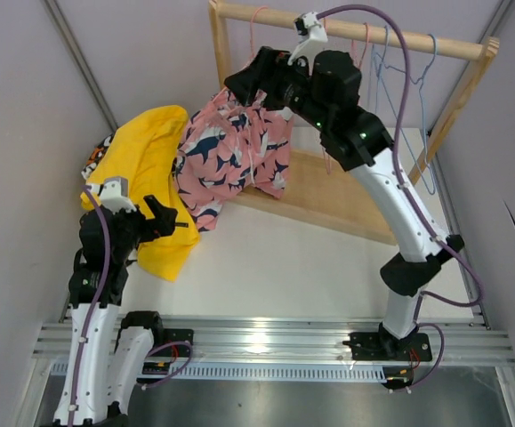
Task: Remove the shorts from the hanger
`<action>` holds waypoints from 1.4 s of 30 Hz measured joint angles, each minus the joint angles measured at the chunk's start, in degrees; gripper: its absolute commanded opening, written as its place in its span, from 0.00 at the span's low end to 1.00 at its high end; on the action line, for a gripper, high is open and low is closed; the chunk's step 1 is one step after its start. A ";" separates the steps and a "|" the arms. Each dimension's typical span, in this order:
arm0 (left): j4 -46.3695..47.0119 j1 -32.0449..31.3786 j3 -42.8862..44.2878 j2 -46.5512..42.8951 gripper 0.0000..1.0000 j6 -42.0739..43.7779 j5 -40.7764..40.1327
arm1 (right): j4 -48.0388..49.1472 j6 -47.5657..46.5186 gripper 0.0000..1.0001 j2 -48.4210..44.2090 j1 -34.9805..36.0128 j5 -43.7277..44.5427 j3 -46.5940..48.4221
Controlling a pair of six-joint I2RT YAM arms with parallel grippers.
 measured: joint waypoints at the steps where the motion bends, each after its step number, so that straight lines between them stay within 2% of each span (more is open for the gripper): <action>1: 0.02 -0.02 -1.03 -1.07 0.99 0.00 -0.07 | 0.07 -0.09 0.88 1.33 0.00 0.63 0.00; 7: 0.46 -0.48 -2.91 -3.32 0.99 -0.02 -0.24 | 1.33 -0.33 0.86 7.02 -0.04 4.81 -0.02; 16: 1.49 -1.20 -3.43 -3.32 0.99 -0.07 -0.02 | 7.52 0.42 0.86 10.40 0.00 9.94 -0.02; 20: 1.70 -2.78 -3.65 -3.78 0.99 -0.09 0.20 | 10.56 1.95 0.82 12.20 0.00 11.10 0.00; 22: 1.90 -3.04 -3.69 -3.78 0.99 -0.09 0.24 | 11.74 2.82 0.73 13.35 0.00 11.69 0.15; 25: 1.90 -3.26 -3.76 -3.98 0.99 -0.09 0.26 | 12.48 3.98 0.55 14.69 0.02 12.72 0.15; 27: 1.92 -3.45 -3.76 -4.31 0.99 -0.09 0.26 | 12.61 4.61 0.43 15.19 0.00 13.42 0.15; 28: 1.92 -3.54 -3.76 -4.50 0.99 -0.09 0.26 | 12.85 5.09 0.32 15.26 0.00 13.55 0.15; 31: 1.97 -3.69 -3.76 -4.90 0.99 -0.09 0.26 | 13.64 5.99 0.17 15.23 0.02 14.08 0.17; 32: 1.97 -3.72 -3.76 -5.03 0.99 -0.07 0.35 | 13.53 6.47 0.07 15.23 0.02 14.25 0.17; 35: 2.27 -3.85 -3.76 -5.60 0.99 -0.02 1.36 | 12.59 7.50 0.00 15.23 0.15 15.37 0.04; 42: 6.97 -7.72 -3.43 -10.10 0.99 0.02 6.58 | 12.96 7.80 0.00 9.70 -0.13 15.91 -6.32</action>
